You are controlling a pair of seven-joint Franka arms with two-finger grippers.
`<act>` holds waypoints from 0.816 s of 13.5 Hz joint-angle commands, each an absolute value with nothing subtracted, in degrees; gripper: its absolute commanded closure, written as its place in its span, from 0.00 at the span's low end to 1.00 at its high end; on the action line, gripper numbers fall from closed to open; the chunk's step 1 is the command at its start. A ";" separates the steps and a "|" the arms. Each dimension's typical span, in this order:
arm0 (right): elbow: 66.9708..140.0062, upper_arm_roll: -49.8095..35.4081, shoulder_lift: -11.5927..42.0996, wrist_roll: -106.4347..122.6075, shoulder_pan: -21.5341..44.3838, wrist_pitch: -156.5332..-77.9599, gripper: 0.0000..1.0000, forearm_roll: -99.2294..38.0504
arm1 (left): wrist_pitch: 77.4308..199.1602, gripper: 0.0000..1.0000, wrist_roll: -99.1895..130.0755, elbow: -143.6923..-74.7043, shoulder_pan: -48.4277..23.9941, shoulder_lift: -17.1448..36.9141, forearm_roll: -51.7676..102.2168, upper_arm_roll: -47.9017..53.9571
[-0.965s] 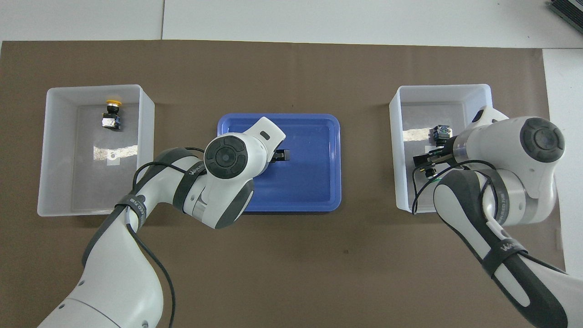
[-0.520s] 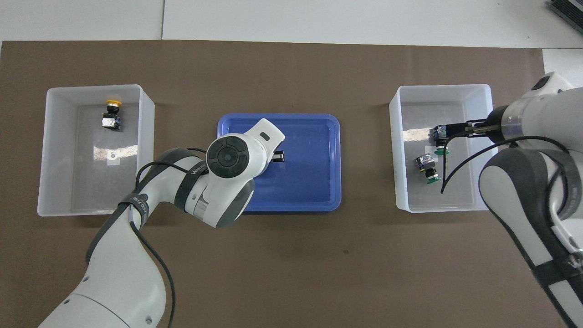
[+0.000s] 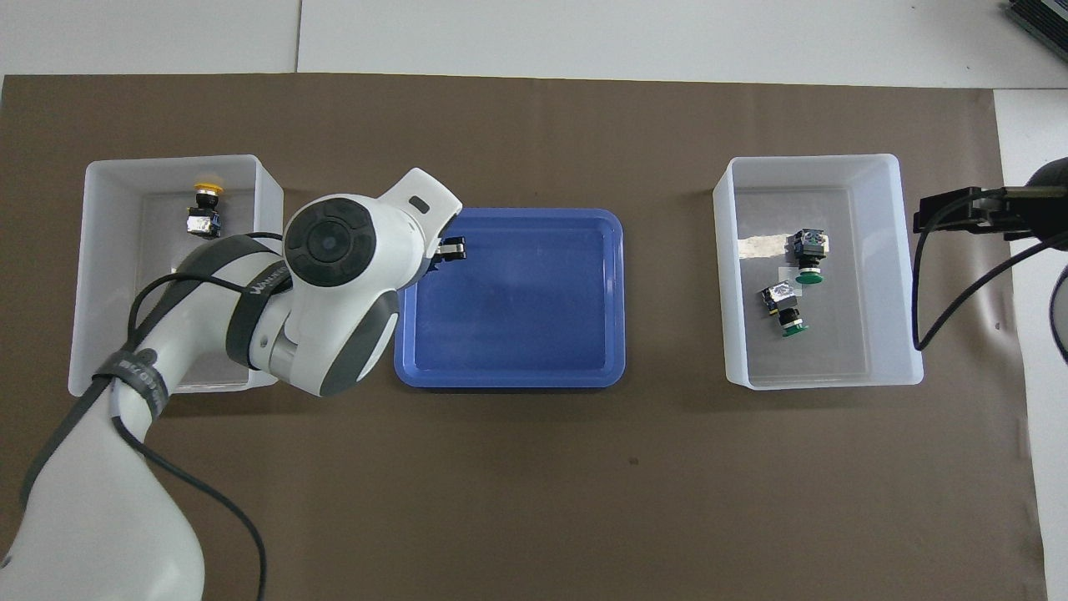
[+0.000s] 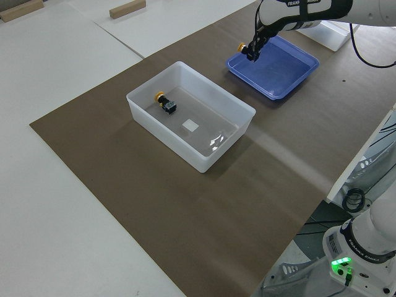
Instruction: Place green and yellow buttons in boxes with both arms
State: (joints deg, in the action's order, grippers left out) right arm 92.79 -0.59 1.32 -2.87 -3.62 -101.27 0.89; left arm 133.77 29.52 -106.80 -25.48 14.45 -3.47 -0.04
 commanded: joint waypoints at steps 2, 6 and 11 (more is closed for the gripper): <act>89.30 1.23 -2.10 -3.78 -4.22 -91.52 0.00 1.67 | 130.25 1.00 20.42 -108.11 -17.07 9.40 -4.66 0.35; 91.75 2.11 -4.21 -2.47 -4.49 -89.65 0.00 1.41 | 134.36 1.00 9.34 -107.58 -6.97 10.11 -4.66 0.44; 93.17 8.41 -4.84 0.17 3.48 -90.17 0.00 1.58 | 139.82 1.00 -1.46 -109.51 2.27 10.37 -4.22 0.53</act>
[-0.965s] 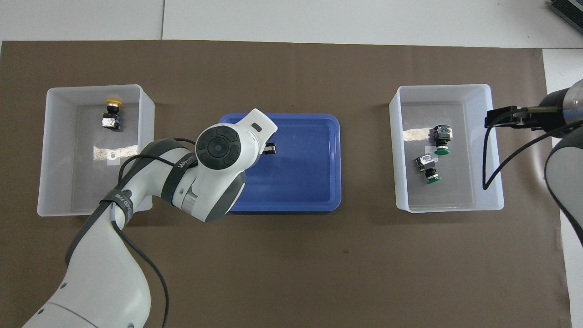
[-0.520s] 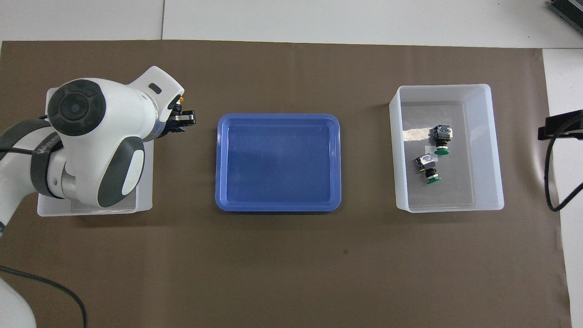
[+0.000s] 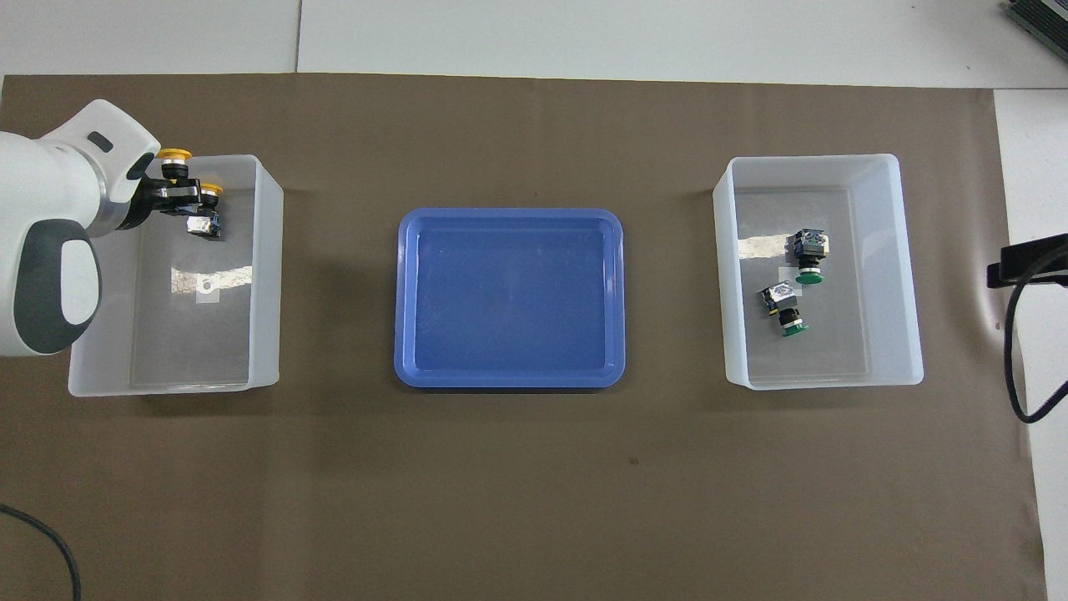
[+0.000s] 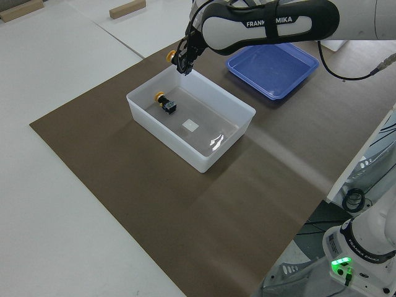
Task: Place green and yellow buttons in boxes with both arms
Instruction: 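Lower the yellow button into the box with the left gripper and release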
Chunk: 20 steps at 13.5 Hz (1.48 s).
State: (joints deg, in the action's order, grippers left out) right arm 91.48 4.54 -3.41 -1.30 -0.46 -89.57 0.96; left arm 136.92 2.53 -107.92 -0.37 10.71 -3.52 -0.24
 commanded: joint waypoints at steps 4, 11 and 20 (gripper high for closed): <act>92.29 9.23 -4.31 0.09 2.64 -89.65 0.00 0.62 | 144.49 1.00 -2.99 -110.04 4.39 13.97 -4.13 0.53; 88.66 9.23 -1.22 -0.53 3.16 -85.43 0.00 0.53 | 152.91 1.00 -9.84 -110.04 6.06 20.74 -4.22 0.44; 89.12 9.23 -1.41 -0.09 3.34 -86.40 0.00 0.53 | 158.02 0.92 -16.17 -111.61 5.80 23.29 -4.22 0.44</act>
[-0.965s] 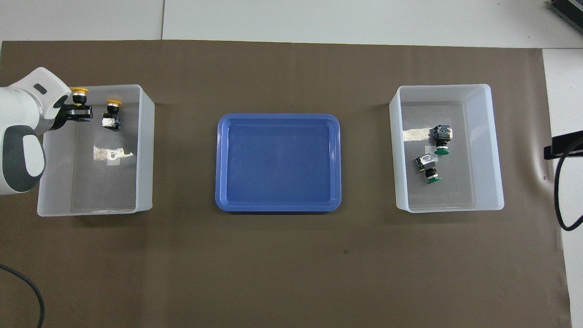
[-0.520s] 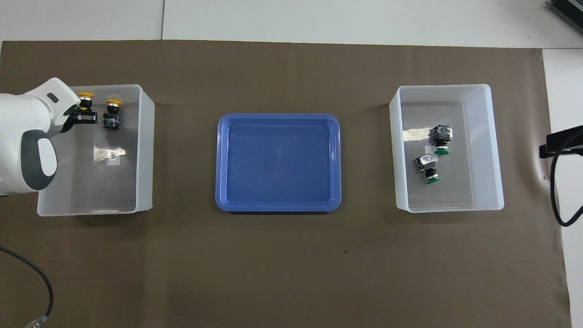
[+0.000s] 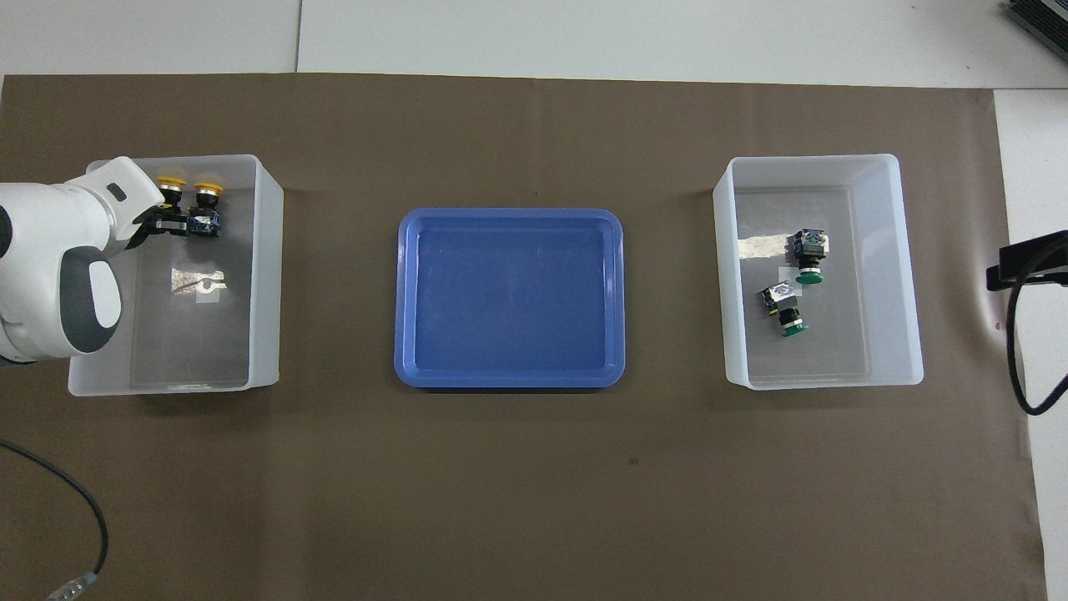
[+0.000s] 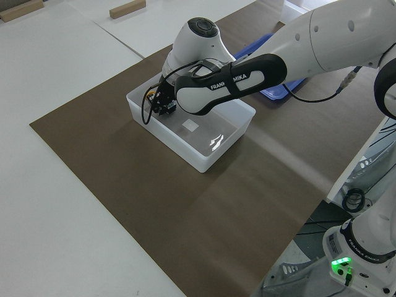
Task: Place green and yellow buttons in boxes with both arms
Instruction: 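Lower the yellow button into the box with the left gripper and release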
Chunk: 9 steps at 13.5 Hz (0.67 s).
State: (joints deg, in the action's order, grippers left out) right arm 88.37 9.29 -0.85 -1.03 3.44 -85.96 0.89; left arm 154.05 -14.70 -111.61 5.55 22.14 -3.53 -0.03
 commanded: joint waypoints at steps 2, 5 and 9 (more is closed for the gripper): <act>89.30 9.23 -1.41 0.09 3.34 -86.48 0.00 0.53 | 158.90 0.92 -16.17 -112.06 5.54 23.38 -4.22 0.44; 89.30 9.05 -1.41 -0.26 3.43 -86.57 0.00 0.88 | 159.35 0.91 -16.08 -112.06 5.19 23.73 -4.22 0.44; 90.61 8.62 -2.20 -0.61 3.51 -88.16 0.00 0.88 | 159.35 0.90 -15.21 -112.24 4.13 23.82 -4.22 0.53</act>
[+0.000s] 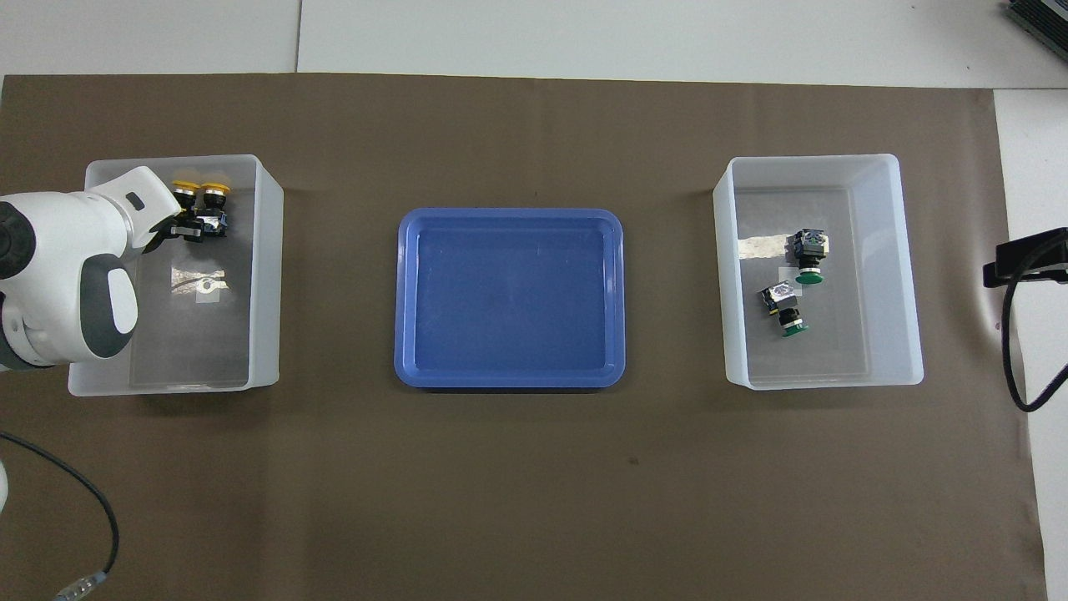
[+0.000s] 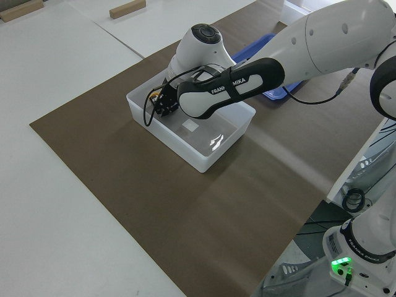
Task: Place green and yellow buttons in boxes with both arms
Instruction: 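Lower the yellow button into the box with the left gripper and release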
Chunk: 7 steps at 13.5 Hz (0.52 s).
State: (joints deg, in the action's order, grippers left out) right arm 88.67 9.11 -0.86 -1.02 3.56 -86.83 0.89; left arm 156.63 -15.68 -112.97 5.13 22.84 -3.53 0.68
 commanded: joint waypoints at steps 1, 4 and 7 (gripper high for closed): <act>90.79 8.61 -2.28 -0.62 3.52 -88.15 0.00 0.97 | 159.35 0.88 -15.12 -112.41 3.96 23.73 -4.22 0.53; 90.62 8.35 -2.90 0.61 3.78 -88.33 0.00 0.88 | 158.47 0.28 -9.09 -111.89 2.90 23.47 -4.22 0.53; 90.53 7.82 -2.99 0.44 4.48 -88.24 0.00 0.79 | 158.38 0.00 -8.61 -111.71 2.90 22.59 -4.22 0.53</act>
